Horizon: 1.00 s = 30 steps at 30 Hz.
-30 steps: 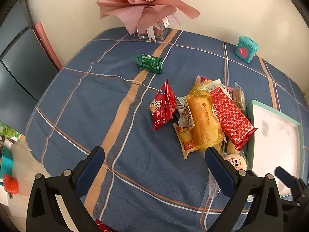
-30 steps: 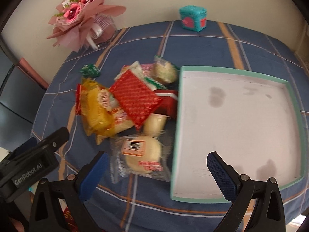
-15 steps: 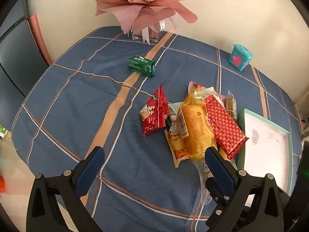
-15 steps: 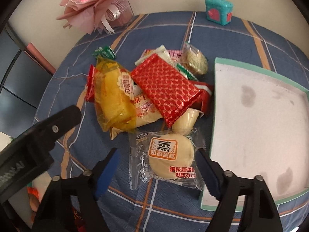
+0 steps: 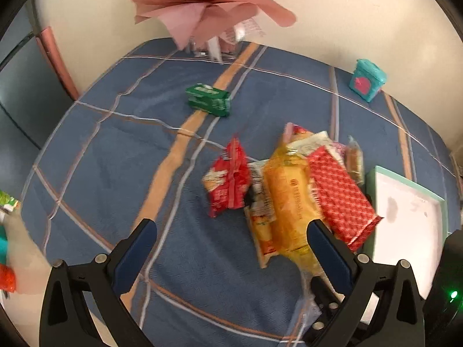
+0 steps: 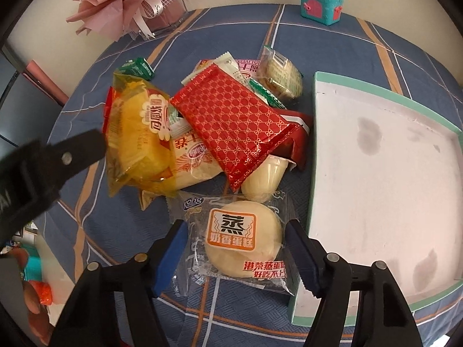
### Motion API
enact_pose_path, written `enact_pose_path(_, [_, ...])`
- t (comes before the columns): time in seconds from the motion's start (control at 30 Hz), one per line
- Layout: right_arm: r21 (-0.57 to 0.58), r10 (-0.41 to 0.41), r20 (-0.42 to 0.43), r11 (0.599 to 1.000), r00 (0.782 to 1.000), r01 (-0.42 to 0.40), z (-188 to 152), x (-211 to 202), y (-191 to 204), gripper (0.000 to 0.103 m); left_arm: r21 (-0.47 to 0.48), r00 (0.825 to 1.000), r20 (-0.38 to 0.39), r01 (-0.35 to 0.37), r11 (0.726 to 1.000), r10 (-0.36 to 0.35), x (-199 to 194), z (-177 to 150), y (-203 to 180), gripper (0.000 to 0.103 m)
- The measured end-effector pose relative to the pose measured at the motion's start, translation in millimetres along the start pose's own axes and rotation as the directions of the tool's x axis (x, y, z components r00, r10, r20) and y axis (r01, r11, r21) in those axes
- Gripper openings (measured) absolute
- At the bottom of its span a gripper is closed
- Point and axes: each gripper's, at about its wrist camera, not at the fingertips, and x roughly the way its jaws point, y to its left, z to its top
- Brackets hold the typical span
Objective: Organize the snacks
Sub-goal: 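Grasp the round cake in clear wrapper with right tool while left tool grasps yellow bread bag, then carry the cake and bread bag into the tray and open both tools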
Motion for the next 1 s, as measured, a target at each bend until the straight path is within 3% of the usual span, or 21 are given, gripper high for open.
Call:
enact_pose_path(0.23, [0.003,0.004,-0.001,1.000,1.000,-0.004,5,7,1,0.067,0.043,0.997,-0.011,0.080,0.996,-0.079,6,9,-21,0.085])
enact_pose_path(0.47, [0.004,0.010,-0.004,1.000,1.000,-0.010,4,3,-1,0.061,0.030,0.988,-0.066,0.139,0.990,-0.137,22,8,-28,0.048])
enact_pose_path(0.57, [0.004,0.013,-0.005,1.000,1.000,-0.013,3,3,1,0.060,0.003,0.984,-0.066,0.168,0.986,-0.167,22,7,-24,0.038])
enact_pose_path(1.0, [0.038,0.077,0.011,0.996,0.997,-0.077,3,-19,0,0.058,-0.081,0.976,0.011,0.216,0.973,-0.216,-3,4,-4,0.035])
